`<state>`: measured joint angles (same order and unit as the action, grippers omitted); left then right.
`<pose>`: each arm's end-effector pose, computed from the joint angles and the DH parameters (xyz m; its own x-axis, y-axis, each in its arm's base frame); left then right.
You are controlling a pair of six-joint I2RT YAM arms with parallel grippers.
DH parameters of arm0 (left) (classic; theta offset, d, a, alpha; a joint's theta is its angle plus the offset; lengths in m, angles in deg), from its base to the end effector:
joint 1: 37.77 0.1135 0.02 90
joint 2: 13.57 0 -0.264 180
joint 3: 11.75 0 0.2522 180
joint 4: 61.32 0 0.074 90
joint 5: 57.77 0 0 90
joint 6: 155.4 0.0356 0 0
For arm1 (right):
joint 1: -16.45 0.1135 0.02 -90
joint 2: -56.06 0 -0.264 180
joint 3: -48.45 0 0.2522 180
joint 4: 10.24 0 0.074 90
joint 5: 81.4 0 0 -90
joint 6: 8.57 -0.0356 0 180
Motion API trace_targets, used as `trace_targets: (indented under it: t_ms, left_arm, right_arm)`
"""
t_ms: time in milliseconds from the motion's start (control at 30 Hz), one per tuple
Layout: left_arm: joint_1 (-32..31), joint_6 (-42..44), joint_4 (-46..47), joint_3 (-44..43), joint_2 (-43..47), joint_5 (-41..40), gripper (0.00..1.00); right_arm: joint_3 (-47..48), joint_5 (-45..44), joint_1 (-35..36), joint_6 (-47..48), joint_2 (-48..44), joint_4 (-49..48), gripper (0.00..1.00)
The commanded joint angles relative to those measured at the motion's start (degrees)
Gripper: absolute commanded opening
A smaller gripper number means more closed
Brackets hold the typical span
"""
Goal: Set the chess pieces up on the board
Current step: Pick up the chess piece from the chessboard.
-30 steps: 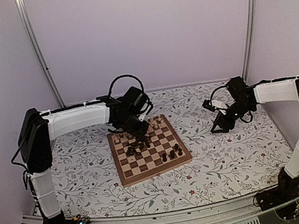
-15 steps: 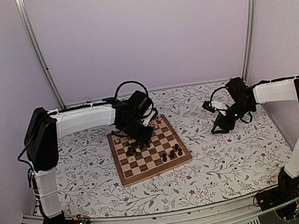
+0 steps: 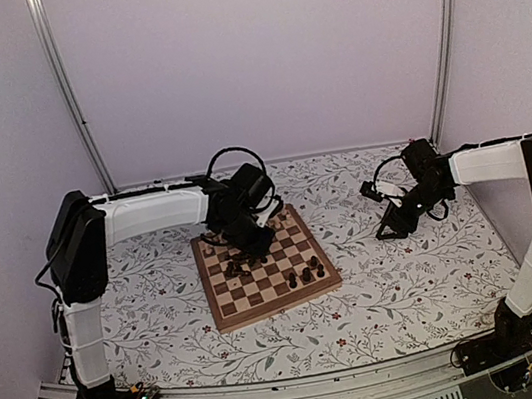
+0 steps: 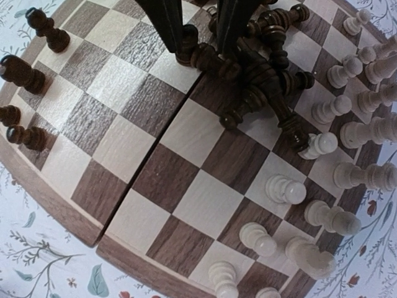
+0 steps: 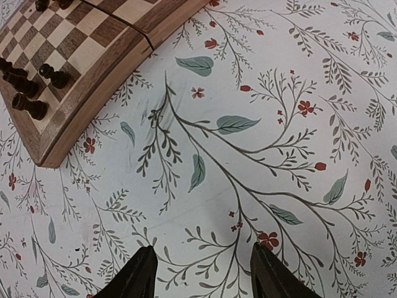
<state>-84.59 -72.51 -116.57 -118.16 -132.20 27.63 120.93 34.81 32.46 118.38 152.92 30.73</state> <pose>0.2997 -0.3152 0.1907 -0.7146 0.5812 -0.3894 0.6222 0.7824 0.0261 0.3085 0.1049 0.1752 -0.4430 -0.6882 -0.5746 -0.8644 0.4979 0.0701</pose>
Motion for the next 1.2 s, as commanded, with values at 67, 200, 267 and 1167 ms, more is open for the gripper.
trace_targets:
  t_ms: [67,200,267,1167]
  left_arm:
    - [-0.3,0.1,-0.8,-1.5,-1.5,1.5,0.21]
    - [-0.5,0.4,-0.8,-1.6,-1.5,1.6,0.18]
    - [-0.8,0.5,-0.9,-1.6,-1.6,1.6,0.18]
    - [-2.9,3.8,-1.9,-1.9,3.4,1.7,0.05]
  right_arm:
    - [1.7,-0.1,0.1,0.5,0.6,0.8,0.54]
    - [1.7,0.0,0.1,0.6,0.7,1.0,0.55]
    - [1.7,-0.1,0.2,0.6,0.7,0.9,0.55]
    - [2.1,0.9,0.8,0.1,1.6,1.2,0.55]
